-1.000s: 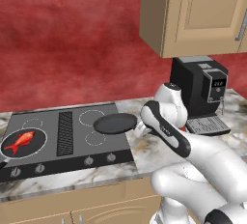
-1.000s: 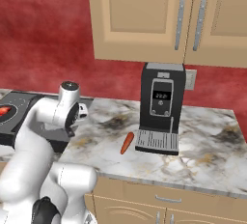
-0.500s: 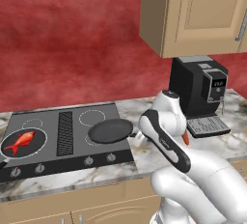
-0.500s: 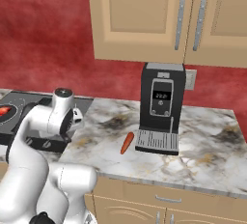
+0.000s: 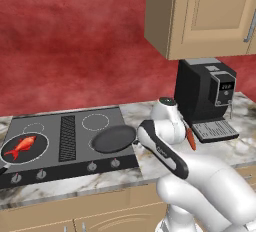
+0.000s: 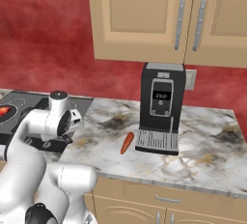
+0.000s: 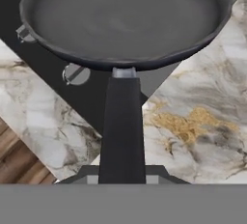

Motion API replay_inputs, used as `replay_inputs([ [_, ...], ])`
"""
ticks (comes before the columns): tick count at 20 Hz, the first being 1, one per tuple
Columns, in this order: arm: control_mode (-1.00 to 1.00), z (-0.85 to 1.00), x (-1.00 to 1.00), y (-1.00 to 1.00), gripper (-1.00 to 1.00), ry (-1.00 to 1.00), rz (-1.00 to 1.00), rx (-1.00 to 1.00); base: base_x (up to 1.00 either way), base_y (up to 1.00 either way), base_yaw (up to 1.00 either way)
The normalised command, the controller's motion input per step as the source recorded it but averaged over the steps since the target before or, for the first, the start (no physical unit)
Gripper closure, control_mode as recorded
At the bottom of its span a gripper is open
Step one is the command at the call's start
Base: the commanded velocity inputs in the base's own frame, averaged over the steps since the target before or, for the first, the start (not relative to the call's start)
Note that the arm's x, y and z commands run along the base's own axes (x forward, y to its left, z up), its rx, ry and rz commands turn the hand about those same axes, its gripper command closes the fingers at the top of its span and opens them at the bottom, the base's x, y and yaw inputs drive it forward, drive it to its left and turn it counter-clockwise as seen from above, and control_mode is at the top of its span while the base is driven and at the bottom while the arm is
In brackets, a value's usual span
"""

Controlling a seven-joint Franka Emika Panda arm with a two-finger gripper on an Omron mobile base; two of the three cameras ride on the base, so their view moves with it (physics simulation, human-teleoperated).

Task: Place both pans onto different burners. Then place the carrot and the fish on different pans.

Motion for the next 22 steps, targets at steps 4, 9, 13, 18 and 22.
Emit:
replay_inputs([
  [4, -1.00, -0.18, 0.07, 0.12, 1.00, 0.00, 0.01, -0.14, 0.00, 0.00, 0.00],
  [9, -1.00, -0.18, 0.07, 0.03, 1.00, 0.00, 0.01, -0.16, 0.00, 0.00, 0.00],
  [13, -1.00, -0.14, 0.06, 0.00, 1.00, 0.00, 0.01, -0.16, 0.00, 0.00, 0.00],
  [18, -1.00, -0.03, 0.24, 0.00, 1.00, 0.01, 0.01, -0.04, 0.00, 0.00, 0.00],
  [22, -1.00, 0.00, 0.61, 0.00, 1.00, 0.14, 0.03, 0.00, 0.00, 0.00, 0.00],
])
